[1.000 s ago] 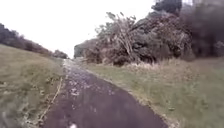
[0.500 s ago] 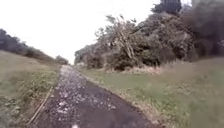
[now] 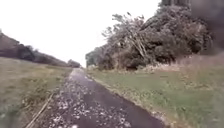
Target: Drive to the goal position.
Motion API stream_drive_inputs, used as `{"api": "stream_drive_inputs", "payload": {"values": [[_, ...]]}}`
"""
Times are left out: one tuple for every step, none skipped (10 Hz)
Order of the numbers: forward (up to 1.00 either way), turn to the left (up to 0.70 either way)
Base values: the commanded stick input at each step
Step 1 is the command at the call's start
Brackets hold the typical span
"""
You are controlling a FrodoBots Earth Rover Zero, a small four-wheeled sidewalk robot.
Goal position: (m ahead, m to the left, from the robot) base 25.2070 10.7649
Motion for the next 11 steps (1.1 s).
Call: {"api": "stream_drive_inputs", "payload": {"values": [[0.99, 0.0], [0.99, 0.0], [0.99, 0.0], [0.99, 0.0], [0.99, 0.1], [0.99, 0.4], [0.99, 0.4], [0.99, 0.4], [0.99, 0.4], [0.99, 0.4], [0.99, 0.4]]}}
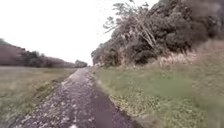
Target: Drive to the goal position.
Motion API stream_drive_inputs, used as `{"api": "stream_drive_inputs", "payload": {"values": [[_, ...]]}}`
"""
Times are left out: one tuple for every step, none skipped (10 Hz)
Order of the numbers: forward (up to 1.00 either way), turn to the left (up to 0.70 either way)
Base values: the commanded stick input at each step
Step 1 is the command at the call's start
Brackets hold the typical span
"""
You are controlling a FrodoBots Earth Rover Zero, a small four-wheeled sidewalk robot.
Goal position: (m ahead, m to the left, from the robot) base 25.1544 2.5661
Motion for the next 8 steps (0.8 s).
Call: {"api": "stream_drive_inputs", "payload": {"values": [[0.99, 0.4], [0.99, 0.35], [0.99, 0.25], [0.99, 0.1], [0.99, 0.0], [0.99, 0.0], [0.99, 0.0], [0.99, 0.0]]}}
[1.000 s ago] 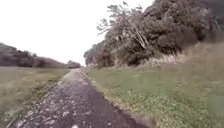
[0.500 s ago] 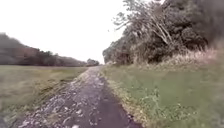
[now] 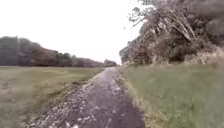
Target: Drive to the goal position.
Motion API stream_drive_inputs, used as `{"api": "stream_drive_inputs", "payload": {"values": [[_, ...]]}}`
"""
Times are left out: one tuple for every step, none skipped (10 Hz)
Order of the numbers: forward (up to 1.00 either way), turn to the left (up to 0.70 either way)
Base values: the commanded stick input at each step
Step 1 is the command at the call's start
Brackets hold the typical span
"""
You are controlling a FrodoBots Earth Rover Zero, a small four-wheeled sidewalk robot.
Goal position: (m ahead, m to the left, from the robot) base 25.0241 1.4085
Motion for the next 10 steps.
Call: {"api": "stream_drive_inputs", "payload": {"values": [[0.99, 0.0], [0.99, 0.0], [0.99, 0.0], [0.99, 0.0], [0.99, 0.0], [0.99, 0.0], [0.99, 0.0], [0.99, 0.0], [0.99, 0.0], [0.99, 0.0]]}}
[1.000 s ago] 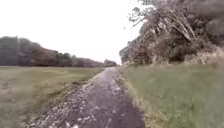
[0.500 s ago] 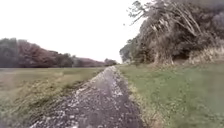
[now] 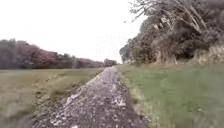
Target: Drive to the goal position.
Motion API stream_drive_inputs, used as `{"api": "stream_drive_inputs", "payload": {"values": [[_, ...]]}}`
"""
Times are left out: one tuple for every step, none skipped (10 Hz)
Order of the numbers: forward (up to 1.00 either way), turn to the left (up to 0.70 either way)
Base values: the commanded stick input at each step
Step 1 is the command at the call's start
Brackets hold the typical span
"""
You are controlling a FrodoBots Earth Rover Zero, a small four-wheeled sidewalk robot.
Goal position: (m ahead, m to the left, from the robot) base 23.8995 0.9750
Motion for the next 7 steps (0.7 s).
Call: {"api": "stream_drive_inputs", "payload": {"values": [[0.99, 0.0], [0.99, 0.0], [0.99, 0.0], [0.99, 0.0], [0.99, 0.0], [0.99, 0.0], [0.99, 0.0]]}}
